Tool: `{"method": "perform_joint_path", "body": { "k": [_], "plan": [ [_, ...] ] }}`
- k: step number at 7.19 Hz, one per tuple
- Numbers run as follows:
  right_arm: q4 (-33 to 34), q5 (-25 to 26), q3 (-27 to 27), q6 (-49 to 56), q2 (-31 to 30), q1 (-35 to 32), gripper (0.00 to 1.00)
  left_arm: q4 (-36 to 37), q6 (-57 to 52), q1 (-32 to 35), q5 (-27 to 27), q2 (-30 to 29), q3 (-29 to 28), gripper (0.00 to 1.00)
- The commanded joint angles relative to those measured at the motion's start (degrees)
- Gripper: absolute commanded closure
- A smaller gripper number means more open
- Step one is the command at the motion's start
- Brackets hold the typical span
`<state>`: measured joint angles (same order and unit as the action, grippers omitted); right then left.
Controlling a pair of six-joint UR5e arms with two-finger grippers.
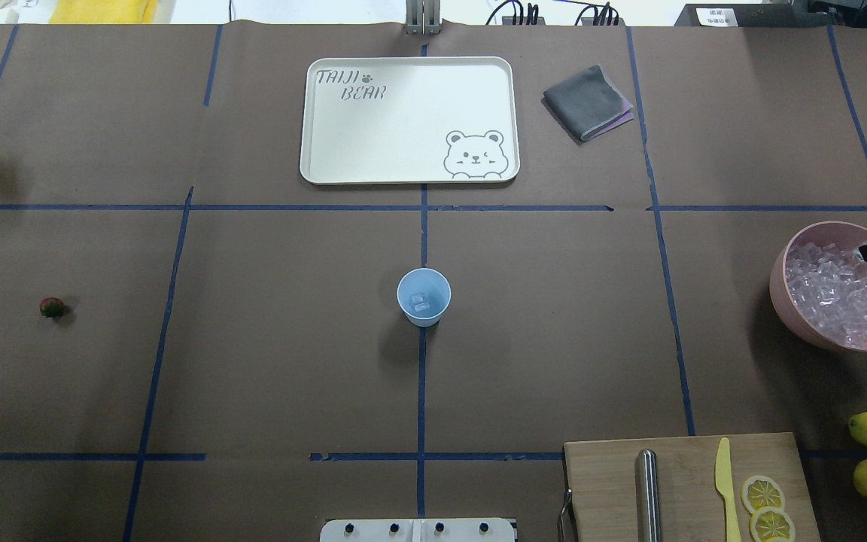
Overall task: Put ice and strawberries in cup
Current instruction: 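Lower the right gripper into the ice bowl and grasp ice cubes, then carry the ice with the right gripper over the blue cup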
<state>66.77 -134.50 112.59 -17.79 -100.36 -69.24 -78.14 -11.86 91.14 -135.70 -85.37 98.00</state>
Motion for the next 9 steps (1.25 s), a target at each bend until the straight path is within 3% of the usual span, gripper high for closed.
{"method": "perform_joint_path", "body": {
  "k": [1, 5, 7, 9],
  "plan": [
    [7.53, 2.29, 1.75, -2.40, 6.53, 2.78, 1.00, 0.00, 0.00, 0.00, 0.00, 0.03, 0.00, 0.00],
    [12.84, 9.15, 2.02, -26.27, 23.24, 17.96, 1.00, 0.00, 0.00, 0.00, 0.00, 0.03, 0.00, 0.00],
    [24.41, 18.96, 1.94, -34.73, 34.92, 28.07, 1.00, 0.00, 0.00, 0.00, 0.00, 0.03, -0.08, 0.00],
    [30.16, 25.49, 0.28, -42.21, 43.89, 35.29, 1.00, 0.00, 0.00, 0.00, 0.00, -0.06, -0.09, 0.00]
  ]
}}
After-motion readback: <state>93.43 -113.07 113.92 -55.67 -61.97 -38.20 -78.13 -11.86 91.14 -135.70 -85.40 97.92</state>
